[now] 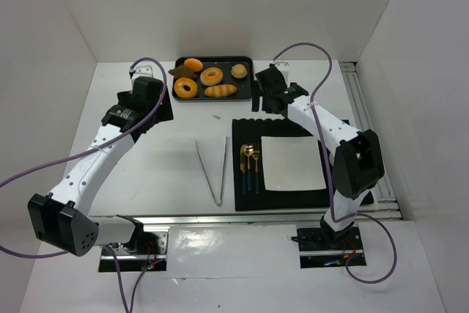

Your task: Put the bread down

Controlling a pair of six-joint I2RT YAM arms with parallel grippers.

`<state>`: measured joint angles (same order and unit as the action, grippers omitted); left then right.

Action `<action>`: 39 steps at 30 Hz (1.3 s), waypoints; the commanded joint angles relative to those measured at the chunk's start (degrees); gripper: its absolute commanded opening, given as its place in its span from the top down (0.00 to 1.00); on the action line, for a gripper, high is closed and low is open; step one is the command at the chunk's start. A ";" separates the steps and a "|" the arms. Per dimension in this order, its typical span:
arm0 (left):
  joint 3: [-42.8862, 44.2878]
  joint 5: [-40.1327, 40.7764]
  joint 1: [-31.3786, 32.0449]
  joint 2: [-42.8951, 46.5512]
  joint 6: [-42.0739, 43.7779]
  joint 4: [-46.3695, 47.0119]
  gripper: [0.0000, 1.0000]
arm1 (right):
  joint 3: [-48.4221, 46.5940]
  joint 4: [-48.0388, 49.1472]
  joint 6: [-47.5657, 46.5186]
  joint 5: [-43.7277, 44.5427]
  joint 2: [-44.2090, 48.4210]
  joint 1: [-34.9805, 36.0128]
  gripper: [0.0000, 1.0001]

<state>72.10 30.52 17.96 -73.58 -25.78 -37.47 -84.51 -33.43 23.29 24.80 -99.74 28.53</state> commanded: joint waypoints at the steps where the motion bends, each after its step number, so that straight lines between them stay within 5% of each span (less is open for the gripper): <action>1: 1.65 -0.46 -0.11 1.60 -0.76 -0.40 0.01 | 1.19 0.56 1.66 1.31 2.36 1.35 0.01; 5: 1.65 -0.46 -0.11 2.91 -0.76 -0.41 0.01 | -0.73 -1.37 2.46 1.31 2.54 3.36 0.01; 10: 1.12 2.08 -0.11 2.92 -1.99 -0.41 0.01 | -7.06 -4.01 3.96 16.39 0.26 10.21 0.01; 13: 1.65 2.70 -0.11 2.92 -3.31 -1.81 0.01 | -8.74 -1.03 4.74 19.59 0.77 13.81 0.17; 15: 1.65 2.70 -0.11 2.92 -4.88 -2.86 0.01 | -8.74 -2.86 7.29 13.65 0.78 13.83 0.14; 17: 2.17 4.54 -0.11 2.92 -4.89 -4.01 0.01 | -4.73 -2.26 5.82 -1.91 2.44 14.17 0.08; 22: 2.70 4.02 -0.64 2.92 -4.81 -4.89 0.01 | 7.07 2.14 11.24 1.83 8.86 30.49 0.01; 26: 2.70 2.71 -0.64 2.92 -4.81 -5.42 0.01 | 10.24 0.82 16.52 2.81 7.82 36.84 0.01; 39: 3.23 2.08 -0.64 1.69 -4.81 -5.42 0.01 | 14.02 7.15 16.53 -3.52 -0.88 38.79 0.01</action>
<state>72.86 32.36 17.65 -72.25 -30.22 -43.00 -70.78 -30.87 39.20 22.96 -99.09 67.72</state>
